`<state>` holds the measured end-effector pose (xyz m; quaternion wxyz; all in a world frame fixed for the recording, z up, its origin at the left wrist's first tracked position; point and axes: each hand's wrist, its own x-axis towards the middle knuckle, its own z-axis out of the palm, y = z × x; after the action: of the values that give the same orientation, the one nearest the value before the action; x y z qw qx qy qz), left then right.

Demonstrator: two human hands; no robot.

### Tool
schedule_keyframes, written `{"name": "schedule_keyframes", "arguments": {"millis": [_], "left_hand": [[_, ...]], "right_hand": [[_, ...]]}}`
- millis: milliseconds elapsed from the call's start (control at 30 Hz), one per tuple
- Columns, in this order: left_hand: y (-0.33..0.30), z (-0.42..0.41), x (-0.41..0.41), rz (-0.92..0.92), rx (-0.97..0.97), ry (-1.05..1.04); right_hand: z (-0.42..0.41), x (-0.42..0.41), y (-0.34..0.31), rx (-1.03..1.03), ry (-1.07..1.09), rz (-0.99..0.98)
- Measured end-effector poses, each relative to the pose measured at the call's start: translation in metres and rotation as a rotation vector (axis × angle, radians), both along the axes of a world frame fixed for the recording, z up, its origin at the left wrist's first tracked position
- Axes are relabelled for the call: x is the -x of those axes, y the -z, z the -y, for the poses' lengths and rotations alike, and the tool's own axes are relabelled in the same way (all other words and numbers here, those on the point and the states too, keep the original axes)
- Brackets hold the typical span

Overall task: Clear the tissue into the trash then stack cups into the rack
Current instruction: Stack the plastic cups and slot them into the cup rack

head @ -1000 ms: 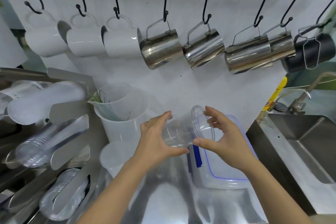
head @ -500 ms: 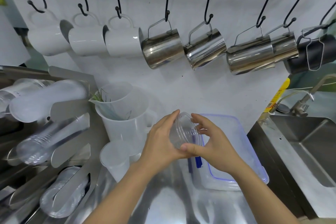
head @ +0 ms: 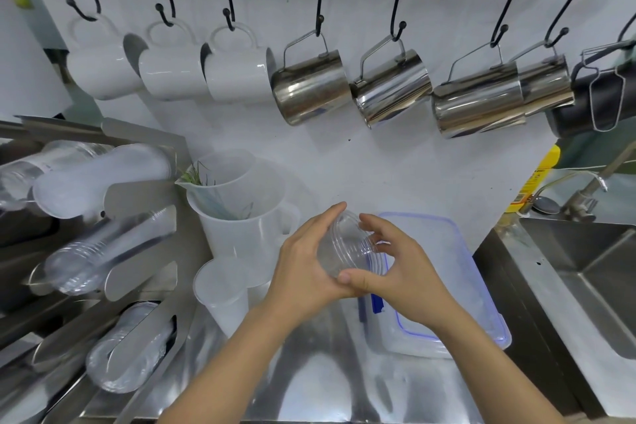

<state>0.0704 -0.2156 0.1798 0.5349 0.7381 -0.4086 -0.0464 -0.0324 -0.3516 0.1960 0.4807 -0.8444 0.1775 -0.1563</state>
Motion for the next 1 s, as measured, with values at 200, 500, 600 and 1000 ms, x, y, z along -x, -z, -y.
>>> {"name": "schedule_keyframes", "arguments": {"millis": [200, 500, 600, 1000], "left_hand": [[0.005, -0.007, 0.009, -0.055, -0.002, -0.066], [0.015, -0.025, 0.029, -0.177, 0.007, -0.201], [0.014, -0.039, 0.034, -0.251, 0.036, -0.255], [-0.003, -0.113, 0.021, -0.331, 0.104, -0.384]], "right_hand": [[-0.004, 0.004, 0.003, -0.028, -0.039, 0.001], [-0.013, 0.005, 0.023, -0.161, -0.167, 0.022], [-0.019, 0.002, 0.026, -0.232, -0.235, 0.042], [-0.073, -0.018, 0.018, -0.431, -0.37, 0.118]]}}
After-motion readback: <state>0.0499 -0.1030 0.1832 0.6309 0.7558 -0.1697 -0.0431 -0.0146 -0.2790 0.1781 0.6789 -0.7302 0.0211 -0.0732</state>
